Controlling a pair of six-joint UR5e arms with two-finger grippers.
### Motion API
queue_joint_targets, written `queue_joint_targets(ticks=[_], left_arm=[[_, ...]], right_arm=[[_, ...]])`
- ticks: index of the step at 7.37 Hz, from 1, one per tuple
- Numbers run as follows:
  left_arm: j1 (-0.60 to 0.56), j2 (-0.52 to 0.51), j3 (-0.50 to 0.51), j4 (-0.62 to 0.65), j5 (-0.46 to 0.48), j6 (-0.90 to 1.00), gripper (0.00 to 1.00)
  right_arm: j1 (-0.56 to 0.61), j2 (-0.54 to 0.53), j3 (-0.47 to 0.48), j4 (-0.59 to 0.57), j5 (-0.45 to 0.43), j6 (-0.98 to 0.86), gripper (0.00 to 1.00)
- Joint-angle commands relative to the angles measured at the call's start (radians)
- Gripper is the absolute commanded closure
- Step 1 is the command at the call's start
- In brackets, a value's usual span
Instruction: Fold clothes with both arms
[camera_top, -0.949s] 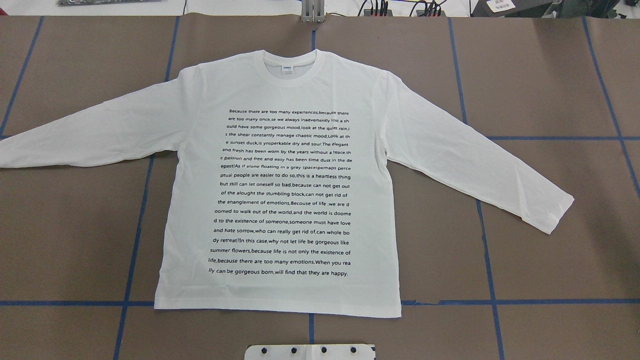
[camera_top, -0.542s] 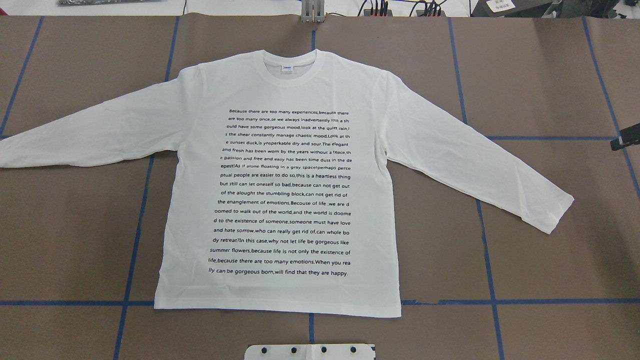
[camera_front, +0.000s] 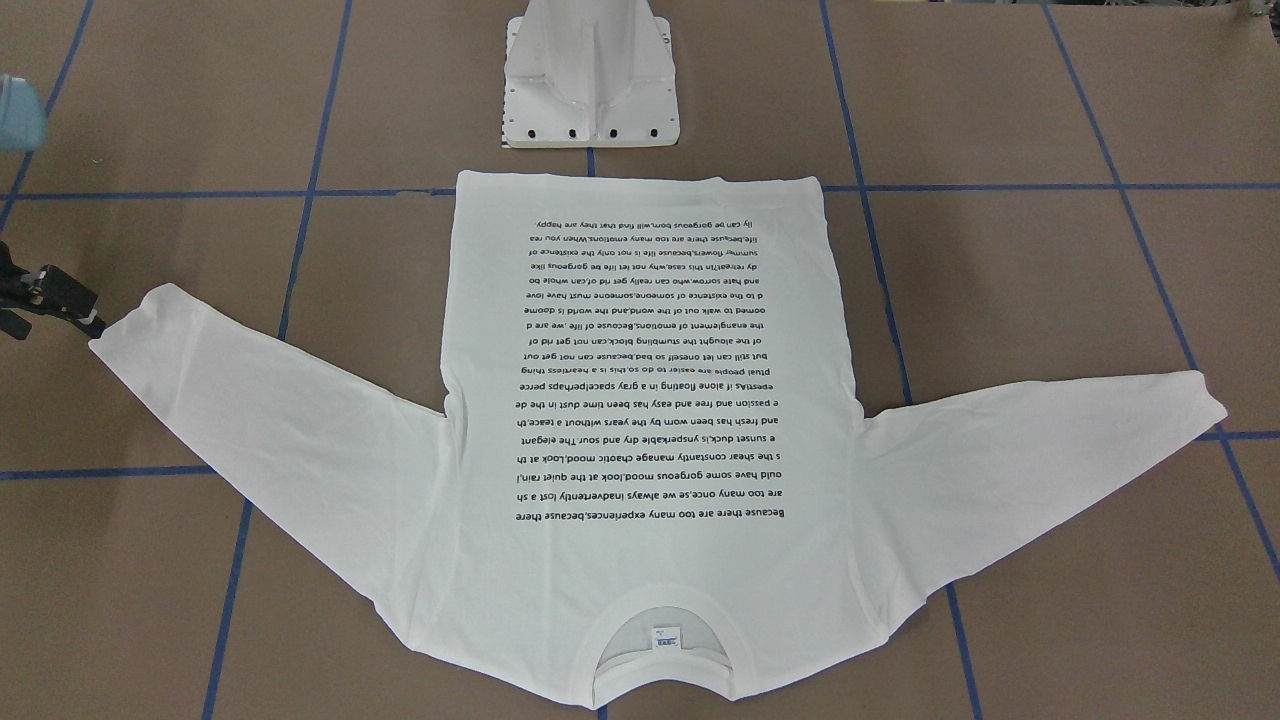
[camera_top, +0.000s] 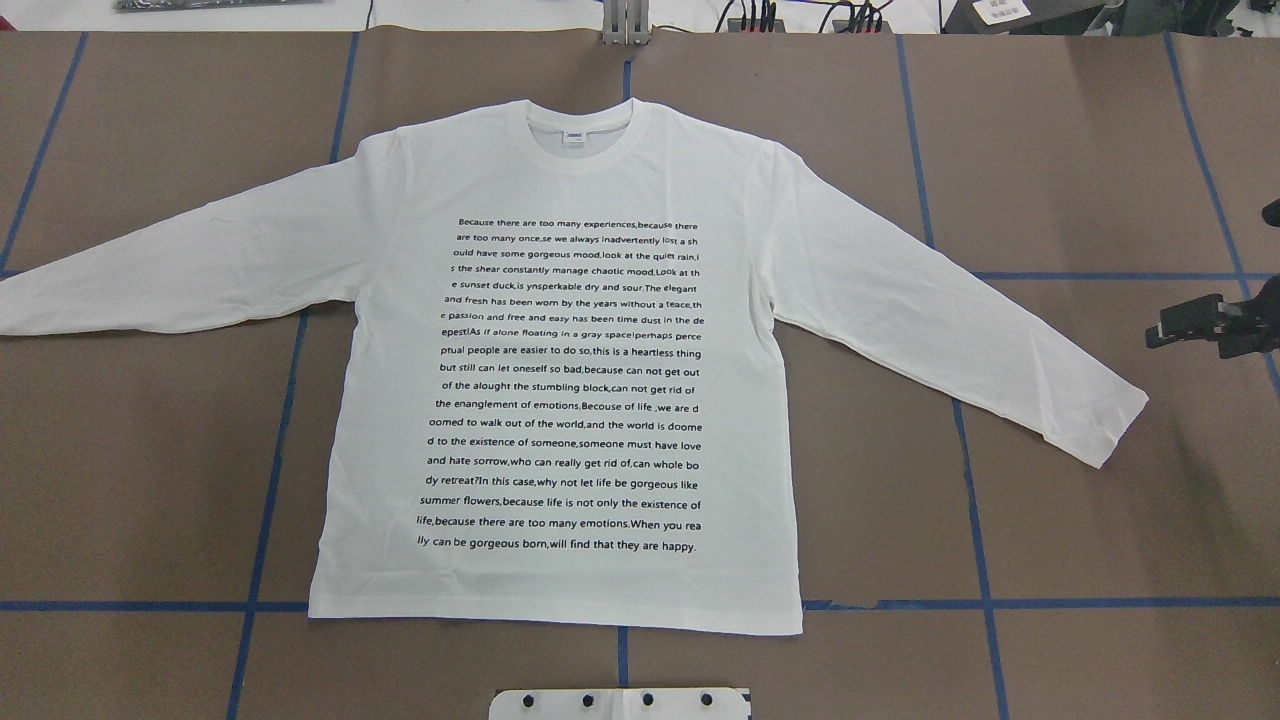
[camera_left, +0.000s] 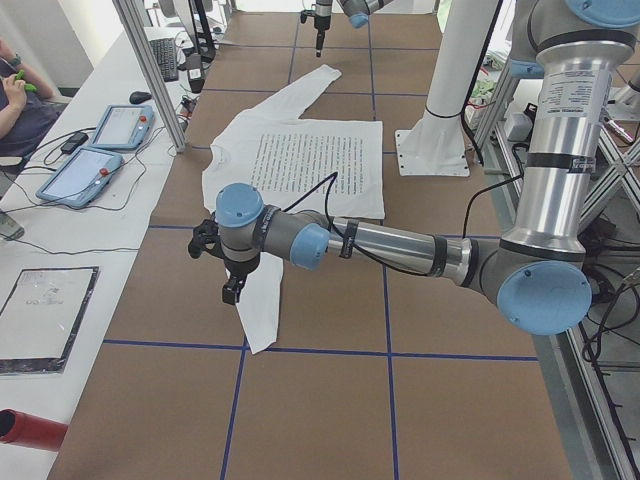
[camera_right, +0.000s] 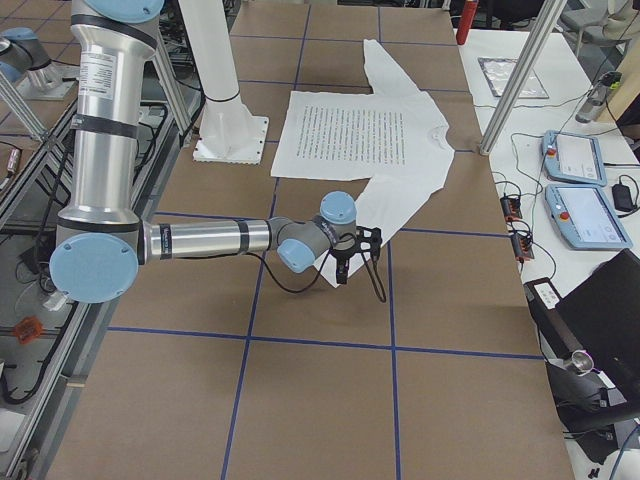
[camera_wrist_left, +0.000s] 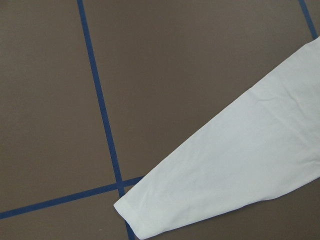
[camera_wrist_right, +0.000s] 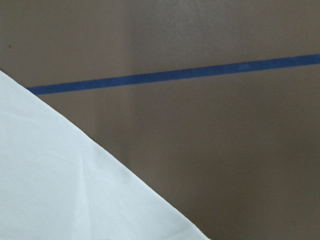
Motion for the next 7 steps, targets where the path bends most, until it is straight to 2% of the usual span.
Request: queue_joint_targets(ticks=[1,5,6,7], left_arm=[[0.000,-0.001,-0.004,-0.003,-0.004,-0.004,0.01],[0.000,-0.007,-0.014,-0.003,-0.007,-0.004,0.01],[0.000,-0.010,-0.014,-0.003,-0.007,-0.004,0.01],[0.000,-0.010,-0.014,-0.003,-0.007,-0.004,0.01]], right_arm=[[-0.088,0.004,-0.001,-0.002,-0.040,0.026,0.01],[-0.105,-0.028,-0.035,-0.002,-0.043,0.024,0.05],[-0.107,-0.026,-0.055,-0.002,-0.045,0.024,0.07],[-0.108,-0.026,-0.057,-0.002,-0.045,0.024,0.13]])
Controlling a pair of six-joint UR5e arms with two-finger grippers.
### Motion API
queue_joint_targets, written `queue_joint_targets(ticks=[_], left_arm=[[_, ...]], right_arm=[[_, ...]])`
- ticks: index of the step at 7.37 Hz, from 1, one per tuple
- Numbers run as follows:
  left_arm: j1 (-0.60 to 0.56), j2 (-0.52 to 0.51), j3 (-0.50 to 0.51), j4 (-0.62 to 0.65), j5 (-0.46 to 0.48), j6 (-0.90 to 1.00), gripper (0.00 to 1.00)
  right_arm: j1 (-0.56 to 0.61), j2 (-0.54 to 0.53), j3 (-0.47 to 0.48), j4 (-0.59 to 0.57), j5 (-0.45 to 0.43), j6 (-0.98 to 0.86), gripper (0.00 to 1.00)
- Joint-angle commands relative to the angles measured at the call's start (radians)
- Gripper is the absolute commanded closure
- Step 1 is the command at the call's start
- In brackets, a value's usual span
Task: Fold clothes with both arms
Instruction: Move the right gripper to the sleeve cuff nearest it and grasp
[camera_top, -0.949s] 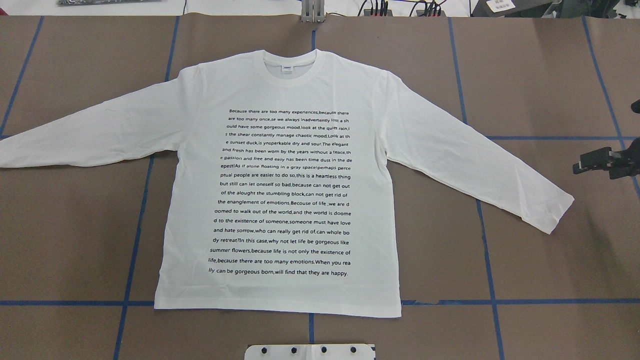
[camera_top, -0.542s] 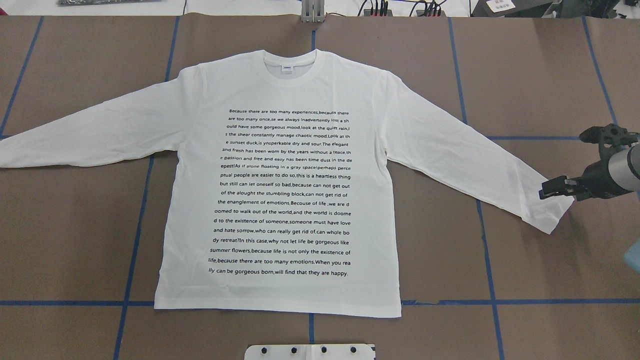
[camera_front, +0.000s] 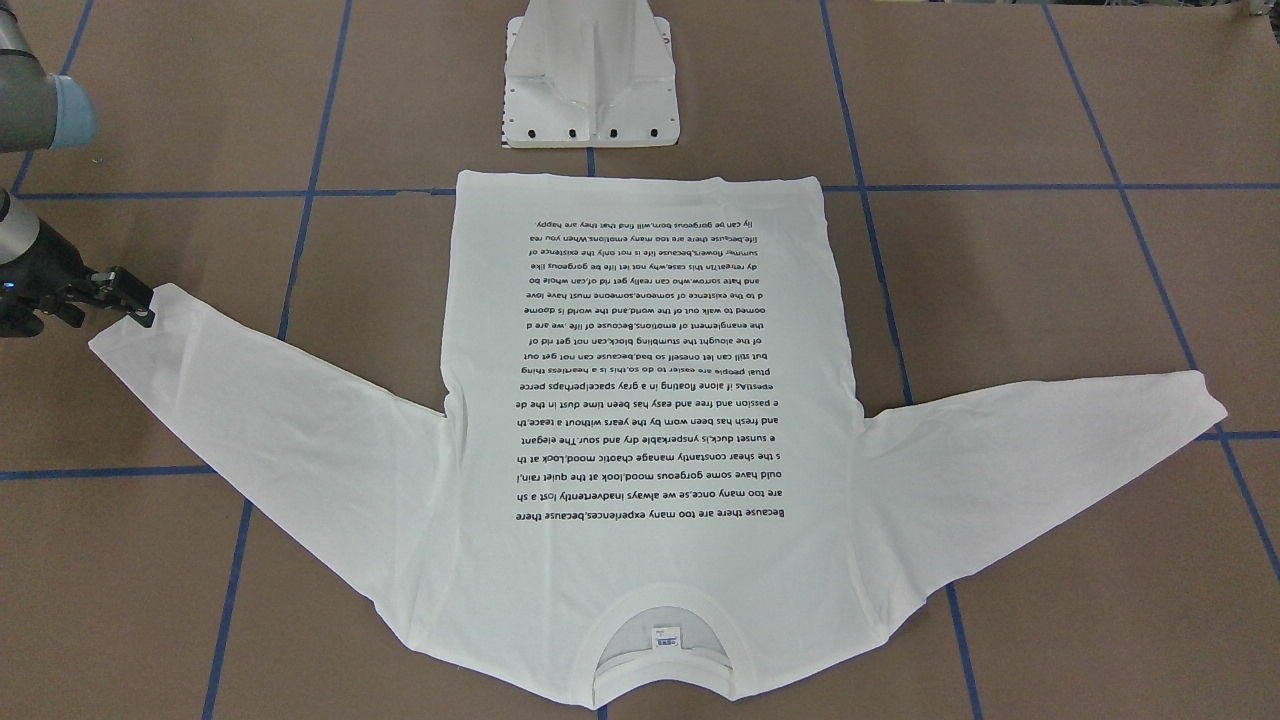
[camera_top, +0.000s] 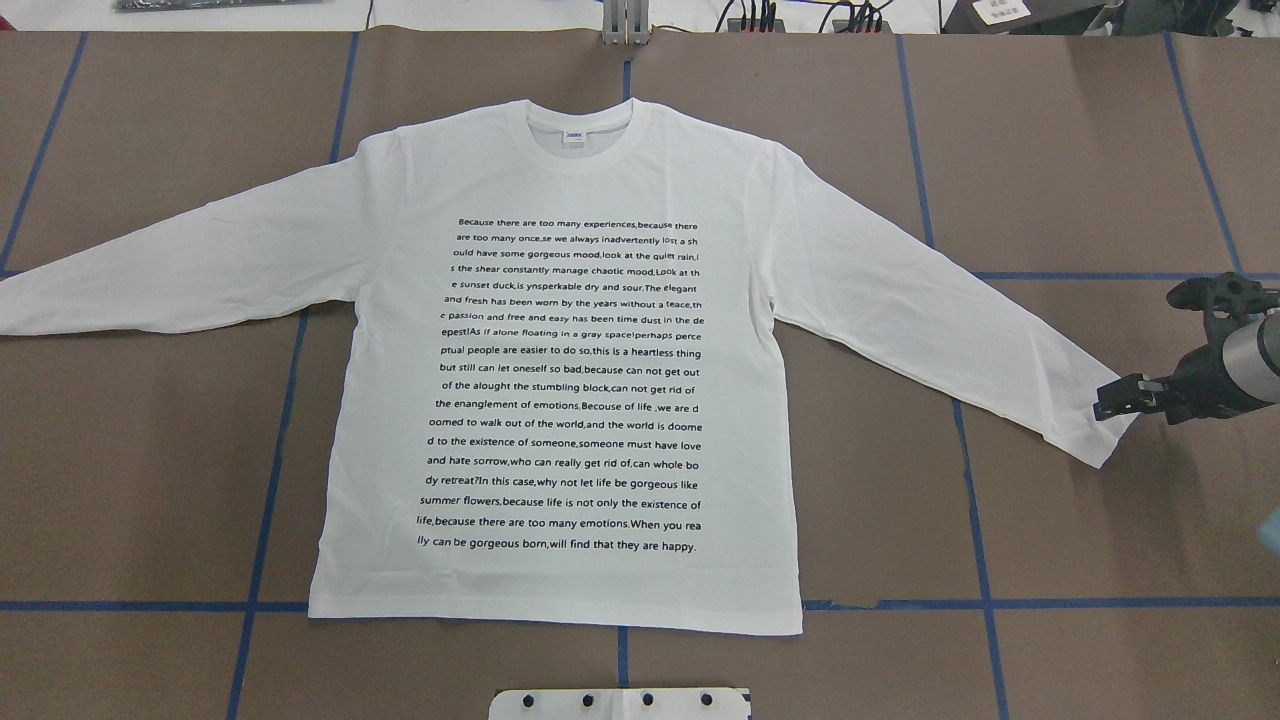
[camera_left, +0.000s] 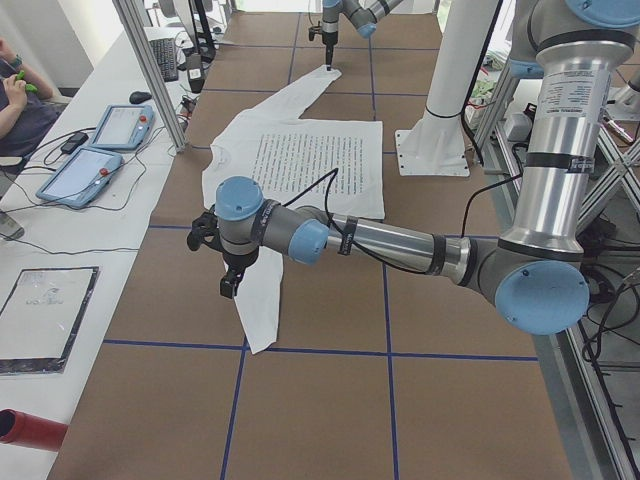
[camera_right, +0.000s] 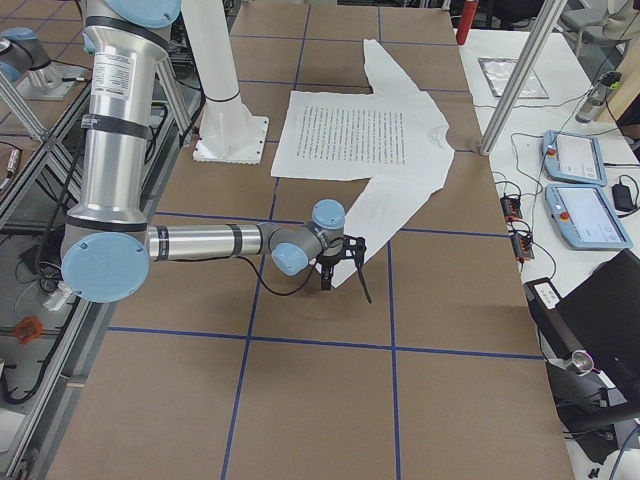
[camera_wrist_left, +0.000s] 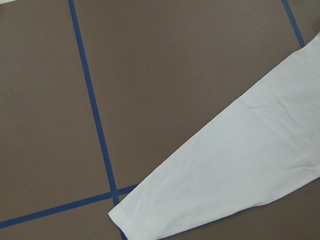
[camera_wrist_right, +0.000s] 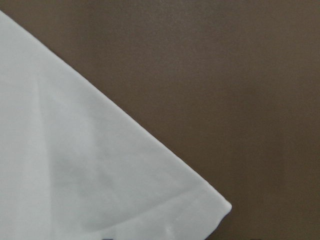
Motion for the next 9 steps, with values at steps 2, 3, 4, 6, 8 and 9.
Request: queue_joint_targets(ticks=[2,3,4,6,8,9], left_arm=[[0.000,-0.008,0.001,0.000,0.000,0.000,0.01],[0.000,-0.008,0.001,0.000,0.001,0.000,0.01],[0.000,-0.008,0.001,0.000,0.001,0.000,0.01],[0.000,-0.009,0.001,0.000,0.001,0.000,0.01],[0.000,-0.009,0.004,0.000,0.001,0.000,0.01],[0.000,-0.009,0.007,0.000,0.001,0.000,0.01]], right_arm=[[-0.013,0.004,-0.013,-0.002,0.001,0.000,0.44],[-0.014,0.007,-0.013,-0.002,0.002,0.000,0.62],[-0.014,0.012,-0.011,-0.014,0.002,0.000,0.79],[-0.016,0.025,0.009,-0.043,0.004,-0.002,0.91],[-0.013,0.026,0.024,-0.043,0.012,-0.002,0.95],[-0.002,0.026,0.026,-0.043,0.015,-0.002,0.99]])
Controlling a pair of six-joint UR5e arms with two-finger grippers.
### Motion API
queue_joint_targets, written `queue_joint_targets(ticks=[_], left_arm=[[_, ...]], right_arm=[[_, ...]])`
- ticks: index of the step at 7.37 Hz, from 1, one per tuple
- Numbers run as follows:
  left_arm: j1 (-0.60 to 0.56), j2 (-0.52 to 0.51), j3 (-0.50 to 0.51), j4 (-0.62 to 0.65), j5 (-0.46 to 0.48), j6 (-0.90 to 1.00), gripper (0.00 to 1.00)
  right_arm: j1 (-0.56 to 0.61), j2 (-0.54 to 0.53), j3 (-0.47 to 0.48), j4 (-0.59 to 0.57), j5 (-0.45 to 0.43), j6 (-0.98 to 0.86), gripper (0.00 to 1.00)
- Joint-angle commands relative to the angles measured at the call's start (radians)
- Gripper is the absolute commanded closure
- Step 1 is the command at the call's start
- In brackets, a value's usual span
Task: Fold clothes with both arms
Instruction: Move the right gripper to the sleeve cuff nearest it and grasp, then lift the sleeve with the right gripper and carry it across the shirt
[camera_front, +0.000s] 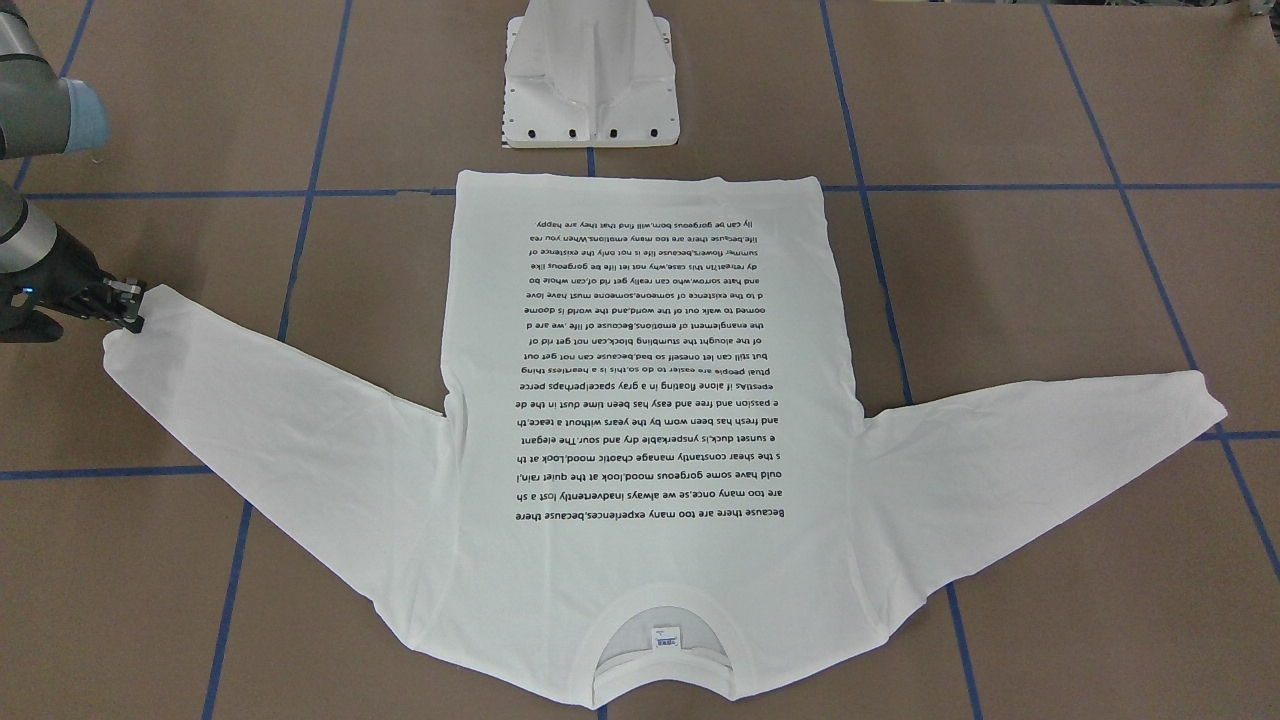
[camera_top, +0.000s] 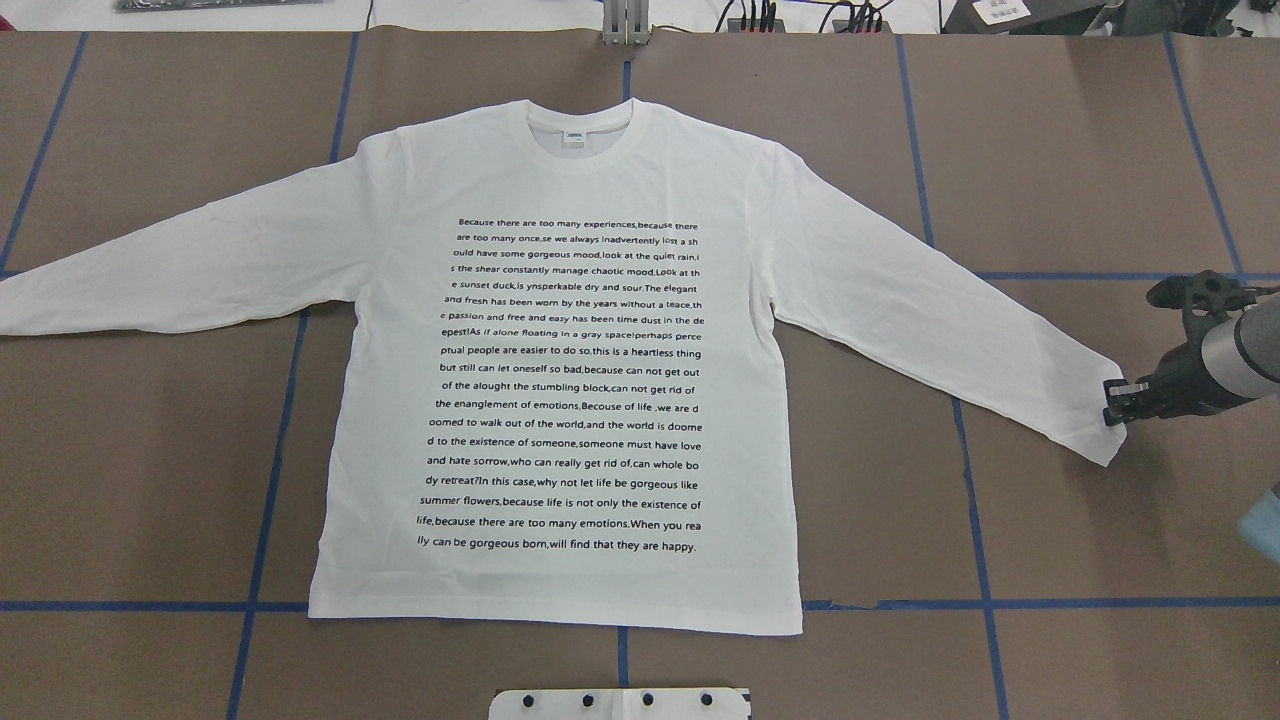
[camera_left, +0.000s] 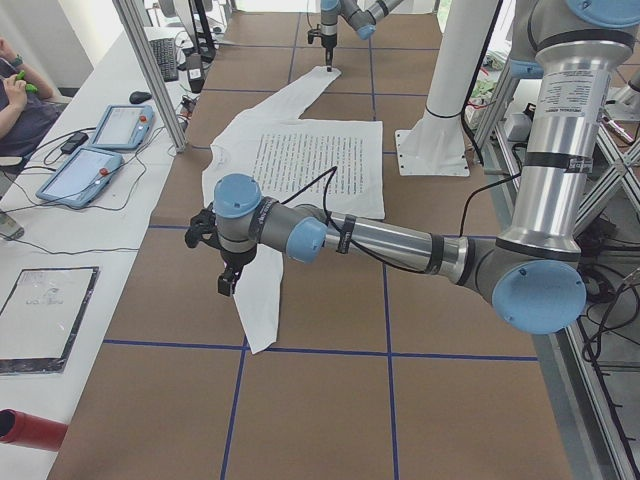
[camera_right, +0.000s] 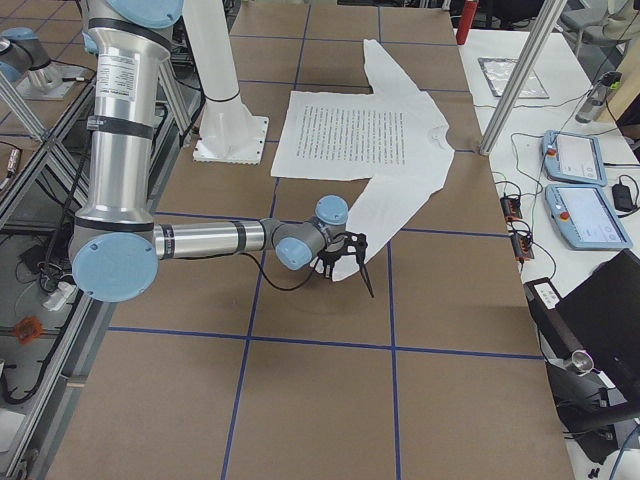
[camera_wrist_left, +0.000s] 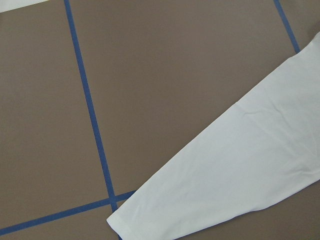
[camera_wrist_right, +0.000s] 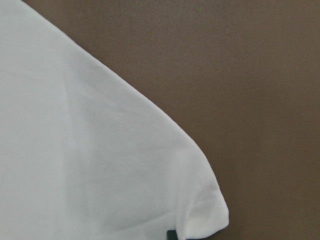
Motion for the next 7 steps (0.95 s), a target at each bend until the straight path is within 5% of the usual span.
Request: queue_joint_targets(ticks=[1,4,6,7], left_arm=[[0.000,0.000,0.003,0.000,0.002,0.000,0.01],[0.000,0.000,0.002,0.000,0.002,0.000,0.01],[-0.002,0.001,-0.001,0.000,0.002,-0.002,0.01],[-0.002,0.000,-0.003,0.000,0.002,-0.002,0.01]], right_arm=[[0.023,0.000,0.025,-0.002,0.006,0.000,1.00],[0.117,0.008,0.151,-0.004,0.049,-0.002,1.00],[0.247,0.240,0.154,-0.150,0.240,0.001,1.00],[0.249,0.370,0.151,-0.259,0.260,0.001,1.00]])
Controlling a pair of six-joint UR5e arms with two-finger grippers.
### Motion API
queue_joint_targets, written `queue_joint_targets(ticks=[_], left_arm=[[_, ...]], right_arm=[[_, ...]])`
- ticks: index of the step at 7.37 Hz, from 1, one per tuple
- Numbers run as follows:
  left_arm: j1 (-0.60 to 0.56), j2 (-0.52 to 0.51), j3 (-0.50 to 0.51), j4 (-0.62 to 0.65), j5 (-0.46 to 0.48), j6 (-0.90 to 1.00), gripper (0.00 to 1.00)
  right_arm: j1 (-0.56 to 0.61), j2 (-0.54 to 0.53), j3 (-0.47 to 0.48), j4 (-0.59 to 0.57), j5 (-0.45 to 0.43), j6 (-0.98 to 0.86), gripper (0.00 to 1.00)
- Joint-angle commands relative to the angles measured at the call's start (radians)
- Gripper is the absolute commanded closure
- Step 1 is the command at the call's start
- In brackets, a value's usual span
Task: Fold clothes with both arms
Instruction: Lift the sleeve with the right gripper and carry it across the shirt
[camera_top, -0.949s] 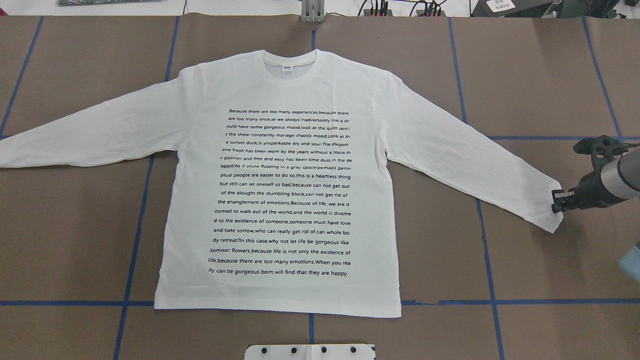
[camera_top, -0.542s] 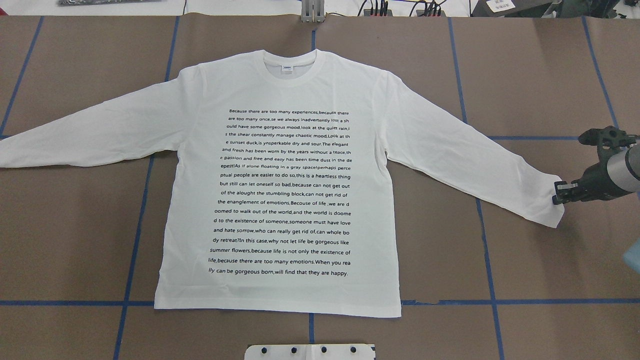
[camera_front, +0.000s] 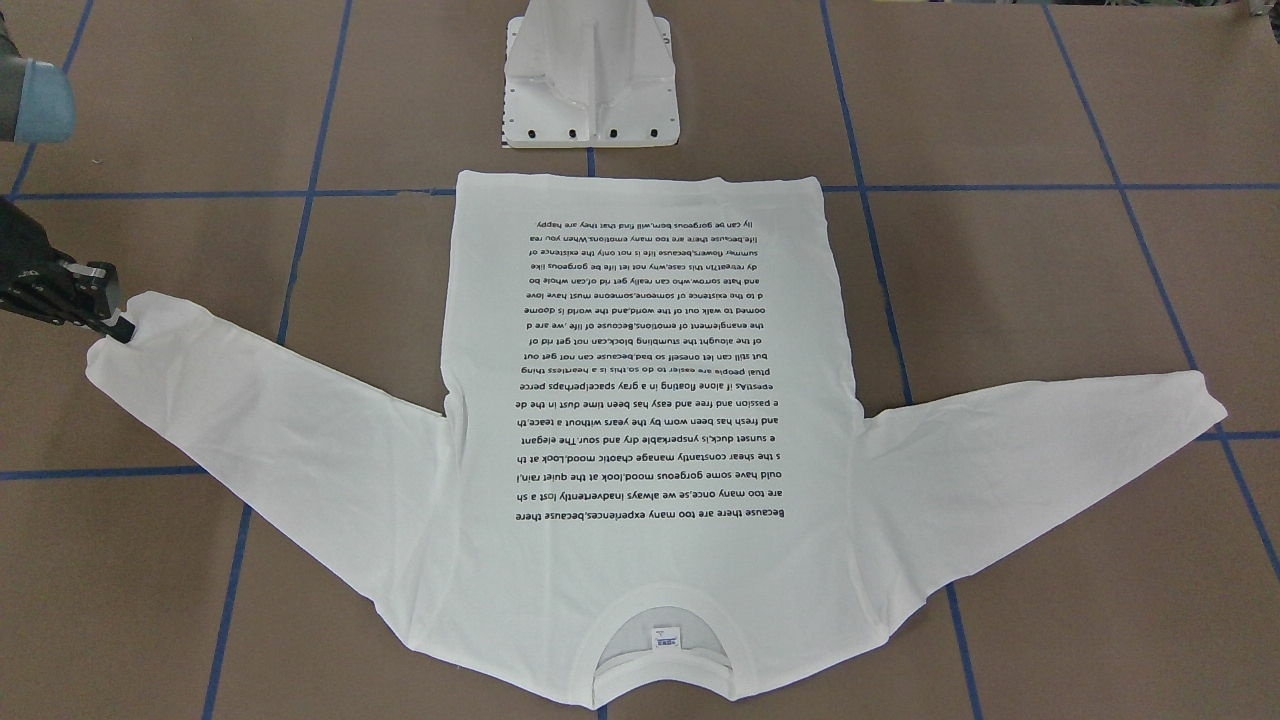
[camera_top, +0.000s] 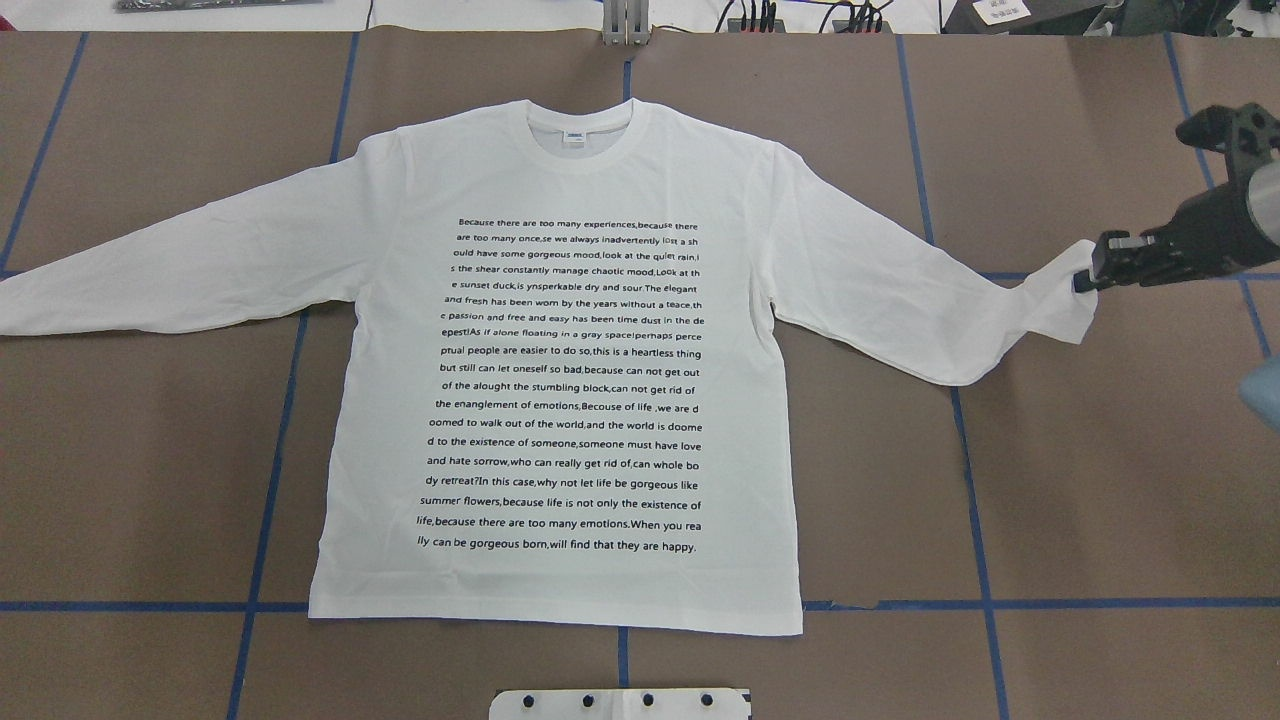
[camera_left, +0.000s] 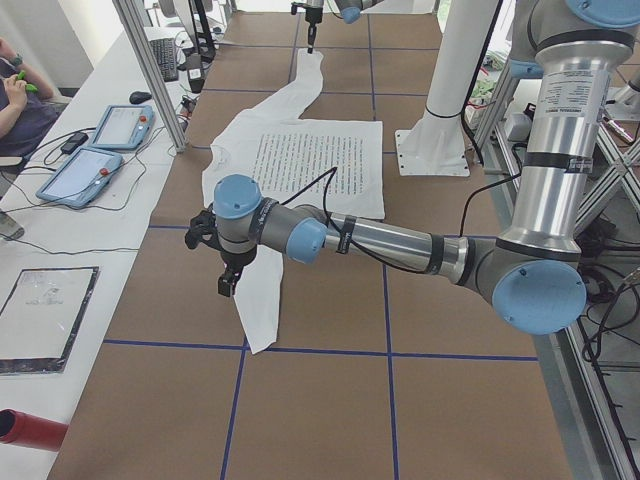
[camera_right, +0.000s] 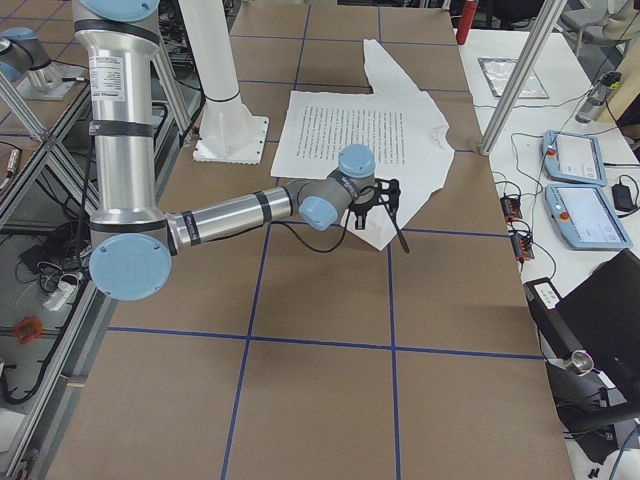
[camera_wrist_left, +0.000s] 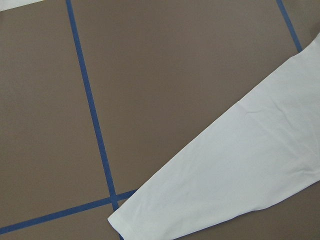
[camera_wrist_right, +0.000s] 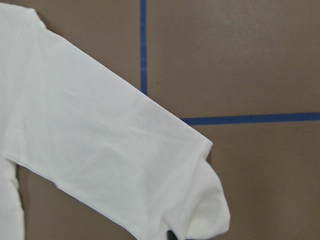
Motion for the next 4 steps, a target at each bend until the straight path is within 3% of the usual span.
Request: queue_joint_targets(ticks=[1,2,4], left_arm=[[-0.001,-0.001,-0.002,0.000,0.000,-0.001,0.01],[-0.001,-0.006,-0.002,0.000,0.000,-0.001,0.01],[-0.001,-0.004,0.001,0.000,0.000,-0.002,0.01]], right_arm=[[0.017,0.316,-0.010,-0.272,0.061,0.001,1.00],[-0.002,0.453,-0.055,-0.340,0.055,-0.001,1.00],[-0.028,0.672,-0.179,-0.334,0.038,-0.001,1.00]])
